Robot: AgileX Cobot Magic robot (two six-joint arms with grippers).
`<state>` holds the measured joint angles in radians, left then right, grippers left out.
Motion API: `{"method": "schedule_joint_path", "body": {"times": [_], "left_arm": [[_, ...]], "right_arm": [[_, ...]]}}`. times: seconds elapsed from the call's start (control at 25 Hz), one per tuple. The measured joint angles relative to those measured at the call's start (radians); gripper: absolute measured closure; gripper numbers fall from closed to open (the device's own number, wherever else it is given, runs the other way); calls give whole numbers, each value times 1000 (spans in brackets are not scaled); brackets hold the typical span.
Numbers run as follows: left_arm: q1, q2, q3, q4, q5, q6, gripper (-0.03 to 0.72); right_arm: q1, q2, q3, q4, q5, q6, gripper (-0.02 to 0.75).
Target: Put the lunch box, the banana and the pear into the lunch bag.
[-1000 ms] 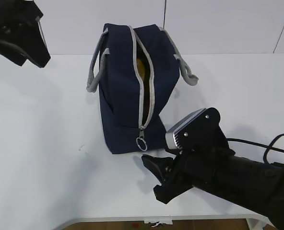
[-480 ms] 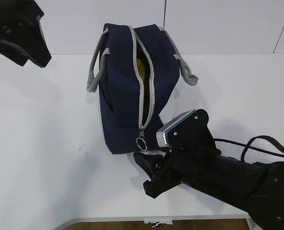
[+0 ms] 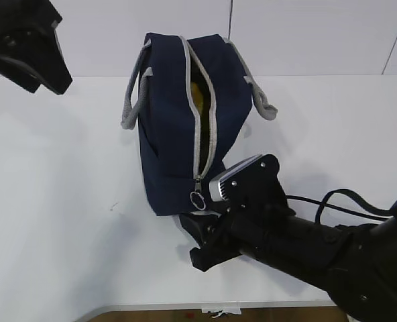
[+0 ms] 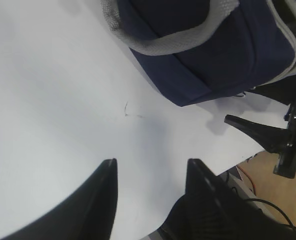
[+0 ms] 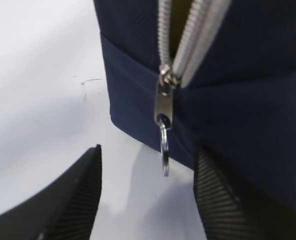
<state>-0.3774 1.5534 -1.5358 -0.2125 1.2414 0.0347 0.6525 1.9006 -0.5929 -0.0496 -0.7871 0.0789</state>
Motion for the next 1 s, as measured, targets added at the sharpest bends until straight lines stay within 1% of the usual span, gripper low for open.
{"method": "schedule_joint_path", "body": {"times": [0.12,0.2,0.4,0.56,0.64,0.76,0.8,1.0], "left_arm": [[0,0,0,0,0,0,354],[0,0,0,0,0,0,356],[0,0,0,0,0,0,358],[0,0,0,0,0,0,363],[0,0,0,0,0,0,363],[0,0,0,-2,0,0,374],[0,0,0,-3,0,0,374],[0,0,0,-5,0,0,375]], "right_arm": [[0,0,-2,0,-1,8,318],[0,0,-2,0,-1,9,358],[0,0,-2,0,-3,10,491],[0,0,-2,12,-3,10,558],[0,0,-2,23,-3,10,612],[0,0,-2,25,-3,10,717],[0,0,-2,25,-3,10,736],[0,-21,-2,25,3,10,737]]}}
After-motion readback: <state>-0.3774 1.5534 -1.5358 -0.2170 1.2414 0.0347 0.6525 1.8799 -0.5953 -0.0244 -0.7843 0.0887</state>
